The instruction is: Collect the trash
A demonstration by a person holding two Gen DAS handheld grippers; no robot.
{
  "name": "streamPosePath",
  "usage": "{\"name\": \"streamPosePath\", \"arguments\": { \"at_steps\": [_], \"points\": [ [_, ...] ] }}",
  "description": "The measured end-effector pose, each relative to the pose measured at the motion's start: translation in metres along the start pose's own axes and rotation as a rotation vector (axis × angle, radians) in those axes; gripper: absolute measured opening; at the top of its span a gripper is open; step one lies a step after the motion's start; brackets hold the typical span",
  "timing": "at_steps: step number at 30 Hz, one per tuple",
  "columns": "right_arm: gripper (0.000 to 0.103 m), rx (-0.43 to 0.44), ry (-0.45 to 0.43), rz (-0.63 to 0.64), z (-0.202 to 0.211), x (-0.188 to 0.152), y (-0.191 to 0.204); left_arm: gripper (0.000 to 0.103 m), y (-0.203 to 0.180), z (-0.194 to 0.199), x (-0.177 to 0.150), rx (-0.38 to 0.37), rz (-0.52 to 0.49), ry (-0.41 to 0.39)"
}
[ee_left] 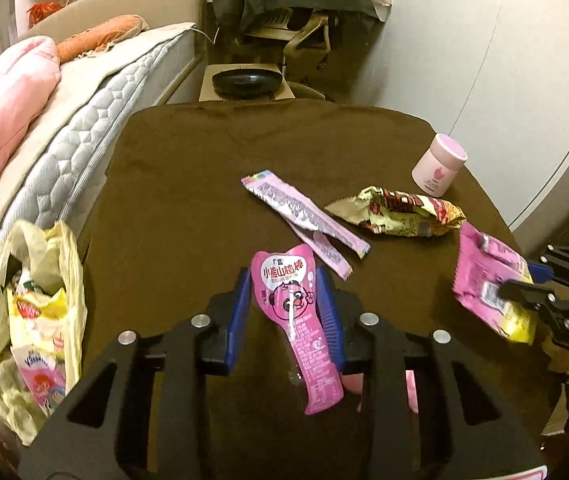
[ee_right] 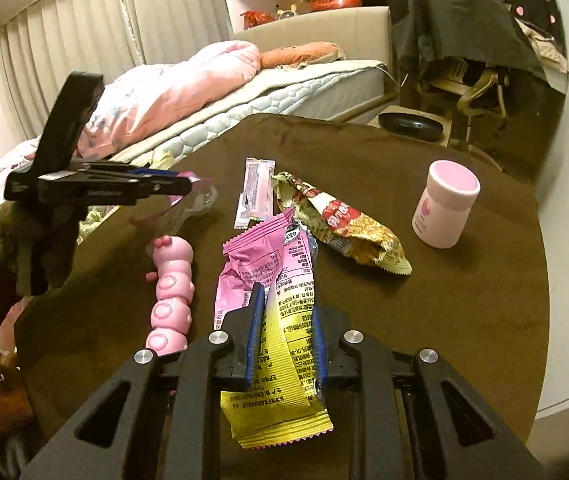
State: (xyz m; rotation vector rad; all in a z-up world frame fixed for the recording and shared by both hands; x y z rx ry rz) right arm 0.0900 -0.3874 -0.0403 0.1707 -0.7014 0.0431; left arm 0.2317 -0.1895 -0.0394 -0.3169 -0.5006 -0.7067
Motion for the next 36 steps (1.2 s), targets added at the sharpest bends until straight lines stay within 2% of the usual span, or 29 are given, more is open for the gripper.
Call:
{"name": "streamPosePath", "arguments": {
  "at_steps": [2, 3, 4, 5, 7, 10, 14, 17, 19, 22, 24, 30, 36],
  "points": [
    [0.020, -0.023, -0.004, 0.012, 0.000, 0.001, 0.002, 0.039, 0.003, 0.001, -0.002, -0.009, 0.018, -0.012],
    [0.020, -0.027, -0.008, 0.014, 0.000, 0.000, 0.003, 0.050, 0.006, 0.000, -0.003, -0.017, 0.028, -0.021],
    [0.020, -0.026, -0.010, 0.011, 0.001, -0.002, 0.003, 0.057, 0.007, -0.001, -0.004, -0.025, 0.036, -0.031],
    [0.020, -0.027, -0.012, 0.005, 0.001, -0.004, 0.002, 0.058, 0.007, -0.003, -0.005, -0.023, 0.037, -0.029],
    [0.020, -0.038, -0.013, -0.002, 0.002, -0.008, 0.000, 0.058, 0.003, -0.016, -0.006, 0.014, 0.010, 0.012],
    [0.020, -0.048, -0.015, -0.031, 0.004, -0.015, -0.008, 0.058, 0.000, -0.026, -0.007, 0.083, -0.001, 0.028],
    [0.020, -0.054, -0.013, -0.073, 0.002, -0.023, -0.017, 0.058, -0.001, -0.035, -0.004, 0.071, 0.055, 0.061],
    [0.020, -0.048, -0.006, -0.091, -0.004, -0.027, -0.021, 0.058, -0.014, -0.044, -0.001, 0.099, 0.008, 0.078],
    [0.020, -0.046, -0.004, -0.099, -0.008, -0.030, -0.022, 0.058, -0.021, -0.050, 0.000, 0.155, -0.040, 0.088],
    [0.020, -0.043, -0.008, -0.099, -0.009, -0.032, -0.019, 0.048, -0.024, -0.052, 0.001, 0.188, -0.057, 0.089],
    [0.020, -0.041, -0.013, -0.100, -0.007, -0.033, -0.019, 0.048, -0.022, -0.050, 0.001, 0.153, -0.038, 0.089],
    [0.020, -0.045, -0.033, -0.114, -0.001, -0.031, -0.022, 0.048, -0.026, -0.028, -0.001, 0.124, -0.030, 0.045],
    [0.020, -0.053, -0.076, -0.107, 0.016, -0.020, -0.013, 0.048, -0.027, 0.014, -0.007, 0.046, 0.016, -0.035]
  ]
}}
Point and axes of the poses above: each gripper's, at about its wrist camera, not at the fingertips, and z roughly against the way its jaws point, y to its left, x to its top, the point moved 2 cm from there along -z, roughly the way its jaws point, and after that the axes turned 5 degrees about y, right-handed, at the moved point
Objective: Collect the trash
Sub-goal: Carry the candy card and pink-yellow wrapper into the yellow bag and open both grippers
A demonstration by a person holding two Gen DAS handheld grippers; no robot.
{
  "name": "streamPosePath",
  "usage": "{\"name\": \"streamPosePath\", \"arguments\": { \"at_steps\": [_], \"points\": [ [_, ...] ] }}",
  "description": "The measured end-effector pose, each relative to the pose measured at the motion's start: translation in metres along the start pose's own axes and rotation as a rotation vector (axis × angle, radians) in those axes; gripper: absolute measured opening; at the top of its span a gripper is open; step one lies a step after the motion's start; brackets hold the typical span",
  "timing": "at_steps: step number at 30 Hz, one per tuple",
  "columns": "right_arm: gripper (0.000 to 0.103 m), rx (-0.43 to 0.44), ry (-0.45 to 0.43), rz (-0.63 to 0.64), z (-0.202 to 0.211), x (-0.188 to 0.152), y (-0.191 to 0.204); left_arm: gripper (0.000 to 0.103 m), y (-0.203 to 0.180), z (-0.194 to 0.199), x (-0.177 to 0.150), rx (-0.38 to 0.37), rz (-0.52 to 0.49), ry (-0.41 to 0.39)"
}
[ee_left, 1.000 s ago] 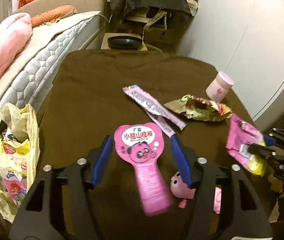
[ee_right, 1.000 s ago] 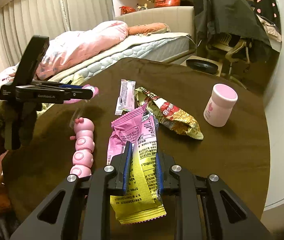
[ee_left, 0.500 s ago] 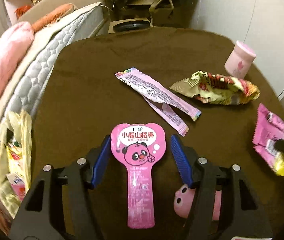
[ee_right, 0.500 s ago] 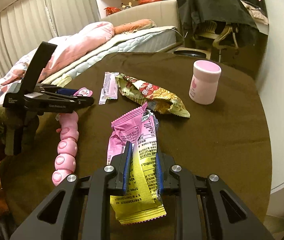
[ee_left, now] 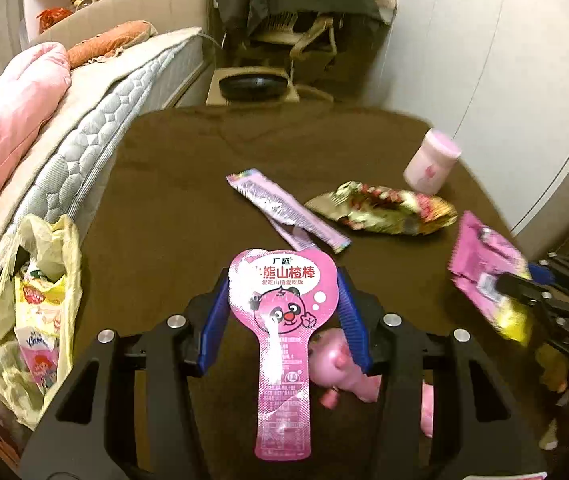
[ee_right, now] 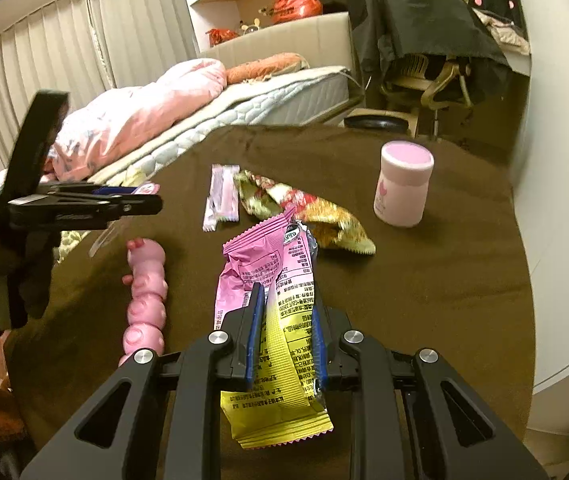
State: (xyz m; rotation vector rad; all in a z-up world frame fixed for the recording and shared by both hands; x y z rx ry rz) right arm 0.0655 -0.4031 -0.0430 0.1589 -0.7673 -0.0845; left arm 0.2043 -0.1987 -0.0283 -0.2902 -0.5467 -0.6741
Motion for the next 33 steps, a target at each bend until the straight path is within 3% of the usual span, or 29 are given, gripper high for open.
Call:
{"name": "streamPosePath", "arguments": {
  "at_steps": [8, 17, 26, 33],
  "points": [
    [0.020, 0.026, -0.092, 0.105, 0.023, 0.042, 0.050, 0.048, 0.027, 0.069, -0.016, -0.030, 0.074, -0.125],
    [0.020, 0.121, -0.100, 0.238, 0.007, 0.092, 0.125, 0.048, 0.103, 0.114, -0.046, 0.046, 0.219, -0.214],
    [0.020, 0.270, 0.000, 0.365, -0.064, 0.139, 0.223, 0.048, 0.203, 0.129, -0.082, 0.113, 0.400, -0.252],
    [0.020, 0.337, 0.125, 0.372, -0.154, 0.163, 0.278, 0.048, 0.254, 0.112, -0.097, 0.097, 0.490, -0.240]
  ]
}}
Point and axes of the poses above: each gripper's, at about its wrist camera, not at the fingertips, and z roughly against the way its jaws point, y to its left, x to its top, the point moved 2 cm from there along -z, roughly the way its jaws point, and after that the axes turned 5 degrees about y, right-handed, at the moved point
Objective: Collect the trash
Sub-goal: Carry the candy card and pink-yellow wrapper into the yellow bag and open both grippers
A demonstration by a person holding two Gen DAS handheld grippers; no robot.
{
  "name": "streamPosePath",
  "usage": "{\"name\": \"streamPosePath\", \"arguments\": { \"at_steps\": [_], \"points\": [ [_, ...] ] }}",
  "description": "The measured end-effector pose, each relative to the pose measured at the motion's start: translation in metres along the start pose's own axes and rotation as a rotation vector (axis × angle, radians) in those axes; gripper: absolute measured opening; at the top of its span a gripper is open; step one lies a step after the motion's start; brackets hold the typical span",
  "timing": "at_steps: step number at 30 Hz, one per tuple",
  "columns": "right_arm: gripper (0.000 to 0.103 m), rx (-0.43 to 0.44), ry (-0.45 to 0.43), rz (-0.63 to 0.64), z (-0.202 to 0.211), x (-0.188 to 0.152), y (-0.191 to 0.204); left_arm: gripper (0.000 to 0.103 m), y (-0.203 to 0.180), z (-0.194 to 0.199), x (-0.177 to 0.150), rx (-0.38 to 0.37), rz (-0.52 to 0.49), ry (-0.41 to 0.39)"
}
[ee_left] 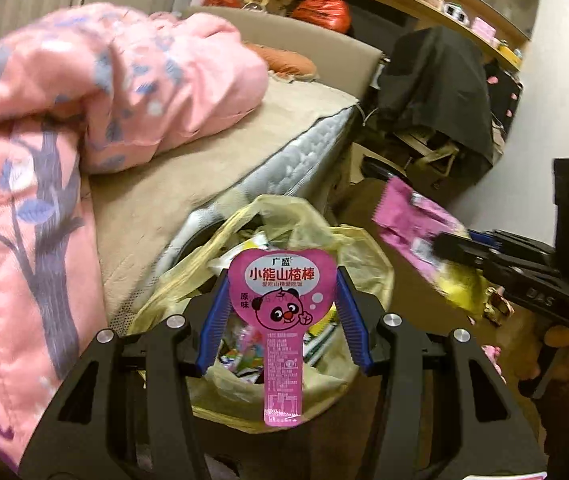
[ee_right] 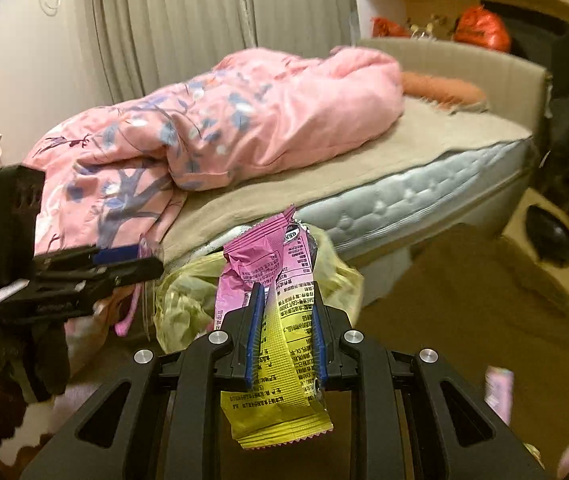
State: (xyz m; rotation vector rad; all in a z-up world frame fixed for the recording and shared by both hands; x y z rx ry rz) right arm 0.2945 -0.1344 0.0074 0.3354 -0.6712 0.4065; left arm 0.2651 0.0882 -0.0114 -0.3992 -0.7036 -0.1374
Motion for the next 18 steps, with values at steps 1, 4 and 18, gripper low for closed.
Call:
{"name": "streamPosePath", "arguments": {
  "at_steps": [1, 4, 18],
  "points": [
    [0.020, 0.009, 0.009, -0.008, -0.009, 0.003, 0.000, 0.048, 0.006, -0.005, -0.001, -0.005, 0.014, 0.007],
    [0.020, 0.035, 0.037, -0.030, -0.039, 0.011, -0.002, 0.048, 0.020, -0.021, 0.000, -0.015, 0.043, 0.022],
    [0.043, 0.076, 0.110, -0.121, -0.093, 0.015, -0.017, 0.066, 0.038, -0.064, -0.004, -0.034, 0.093, 0.098]
  ]
}}
Point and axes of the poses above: each gripper's, at about its wrist camera, not at the fingertips, and z roughly against the way its jaws point, y to its left, x to its top, the point moved 2 cm from there along -z, roughly the way its jaws point, and after that the axes turned 5 degrees about y, right-handed, at the moved point
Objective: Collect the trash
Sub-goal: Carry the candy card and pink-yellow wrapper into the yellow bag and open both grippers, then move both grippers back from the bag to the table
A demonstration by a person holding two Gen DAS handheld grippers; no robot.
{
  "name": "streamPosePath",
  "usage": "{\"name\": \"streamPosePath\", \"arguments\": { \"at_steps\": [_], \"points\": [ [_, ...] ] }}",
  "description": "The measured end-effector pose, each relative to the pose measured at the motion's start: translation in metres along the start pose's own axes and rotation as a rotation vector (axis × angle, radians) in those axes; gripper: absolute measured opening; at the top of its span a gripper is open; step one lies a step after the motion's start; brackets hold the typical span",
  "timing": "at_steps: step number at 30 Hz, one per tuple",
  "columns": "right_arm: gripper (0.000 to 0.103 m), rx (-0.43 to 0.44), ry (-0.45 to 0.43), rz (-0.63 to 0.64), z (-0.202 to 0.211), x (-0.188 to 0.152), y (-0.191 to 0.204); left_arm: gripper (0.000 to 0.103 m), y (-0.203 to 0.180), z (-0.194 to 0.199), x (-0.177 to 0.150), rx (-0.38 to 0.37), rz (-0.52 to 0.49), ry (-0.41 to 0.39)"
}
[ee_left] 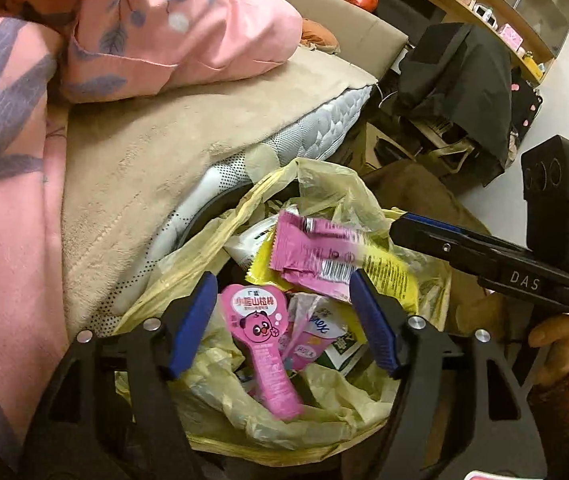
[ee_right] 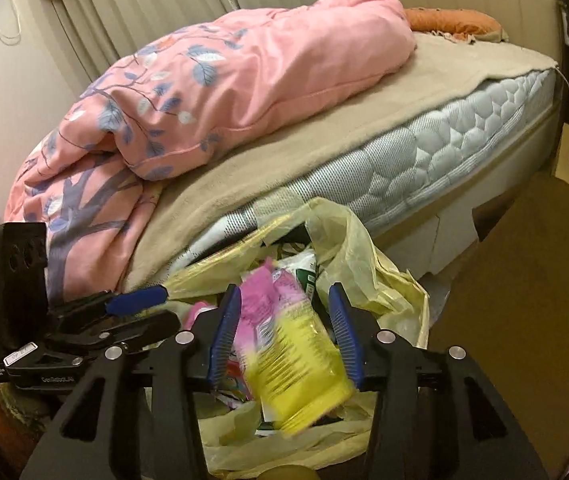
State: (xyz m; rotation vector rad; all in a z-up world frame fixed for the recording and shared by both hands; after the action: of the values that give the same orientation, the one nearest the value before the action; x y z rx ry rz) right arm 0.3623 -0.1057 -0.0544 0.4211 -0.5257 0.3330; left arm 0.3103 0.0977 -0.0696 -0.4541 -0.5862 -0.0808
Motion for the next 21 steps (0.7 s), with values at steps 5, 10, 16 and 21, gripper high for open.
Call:
{"name": "streamPosePath", "arguments": {
  "at_steps": [5, 10, 16, 21],
  "points": [
    [0.043, -0.049, -0.033, 0.010, 0.019, -0.003, -0.004, 0.066, -0.004, 0.012, -0.003, 0.061, -0.005, -0.038],
    [0.050, -0.136, -0.115, 0.030, 0.068, -0.017, -0.015, 0.066, -0.021, 0.026, -0.006, 0.127, -0.050, -0.085],
    [0.065, -0.258, -0.187, 0.008, 0.136, -0.059, -0.046, 0.066, -0.064, 0.026, -0.014, 0.108, -0.123, -0.071],
    [0.069, -0.342, -0.219, -0.050, 0.186, -0.109, -0.078, 0.066, -0.114, 0.014, -0.026, 0.056, -0.194, -0.037]
  ]
}}
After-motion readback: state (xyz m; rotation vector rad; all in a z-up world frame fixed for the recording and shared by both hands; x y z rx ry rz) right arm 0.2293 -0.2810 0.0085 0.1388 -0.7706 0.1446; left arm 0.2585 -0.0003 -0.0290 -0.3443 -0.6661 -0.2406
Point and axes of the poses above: each gripper's, at about its wrist camera, not at the fingertips, and z roughly against the way its jaws point, y to its left, x to its top, the point moved 2 cm from there along -z, roughly the way its jaws point, and after that the axes turned 5 degrees about y, right-handed, at the moved point
